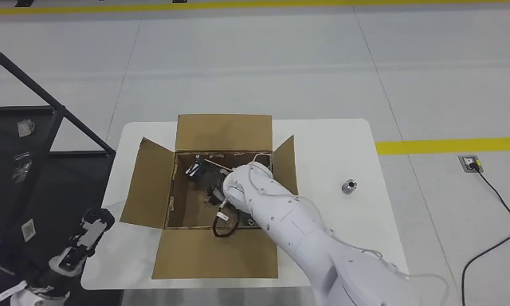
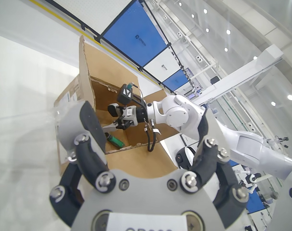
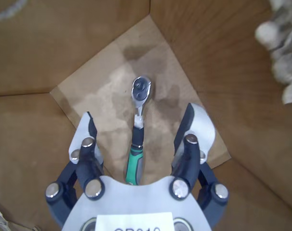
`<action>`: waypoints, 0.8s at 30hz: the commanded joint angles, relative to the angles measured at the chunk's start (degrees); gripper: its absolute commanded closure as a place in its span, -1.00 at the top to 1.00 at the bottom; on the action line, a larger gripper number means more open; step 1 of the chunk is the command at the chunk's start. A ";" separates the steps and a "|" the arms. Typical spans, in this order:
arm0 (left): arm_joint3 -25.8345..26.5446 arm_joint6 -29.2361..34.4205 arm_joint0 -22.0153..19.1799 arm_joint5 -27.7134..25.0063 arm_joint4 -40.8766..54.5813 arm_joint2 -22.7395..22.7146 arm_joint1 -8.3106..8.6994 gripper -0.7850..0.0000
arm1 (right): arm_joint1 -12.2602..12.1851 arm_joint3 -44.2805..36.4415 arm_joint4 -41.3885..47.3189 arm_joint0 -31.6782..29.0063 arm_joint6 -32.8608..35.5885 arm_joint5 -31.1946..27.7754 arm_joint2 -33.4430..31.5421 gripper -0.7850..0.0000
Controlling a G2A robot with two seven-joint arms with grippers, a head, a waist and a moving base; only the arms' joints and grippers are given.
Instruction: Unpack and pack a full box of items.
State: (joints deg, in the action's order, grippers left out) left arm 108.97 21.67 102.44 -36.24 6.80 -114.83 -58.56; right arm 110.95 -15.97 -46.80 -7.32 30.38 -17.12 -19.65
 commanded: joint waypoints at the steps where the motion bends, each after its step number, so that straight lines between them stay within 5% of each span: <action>1: -0.59 -0.11 -0.18 0.29 0.44 -0.63 -0.03 1.00 | -0.26 -0.67 -1.20 -0.03 -2.72 -0.16 0.03 0.81; 7: -1.77 0.62 -0.98 0.96 1.70 -1.47 -0.08 1.00 | -2.23 -6.88 -7.37 -1.62 -9.90 2.53 0.52 0.84; 12: -1.62 1.25 -1.40 1.27 1.26 -0.77 -0.21 1.00 | -6.22 -19.32 -13.97 -4.89 -10.93 8.11 -0.37 0.78; 18: -1.28 1.51 -1.61 1.24 0.63 0.00 -0.41 1.00 | -14.68 -47.99 -25.74 -13.86 4.06 19.31 -6.62 0.62; 24: -1.54 1.46 -1.25 0.86 0.63 -0.05 -0.62 1.00 | -23.26 -78.99 -41.74 -30.15 20.65 20.74 -20.07 0.51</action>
State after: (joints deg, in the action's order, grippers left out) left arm 107.53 23.14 101.13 -35.32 7.35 -114.84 -59.15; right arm 88.82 -88.18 -85.74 -34.12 48.45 4.10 -37.05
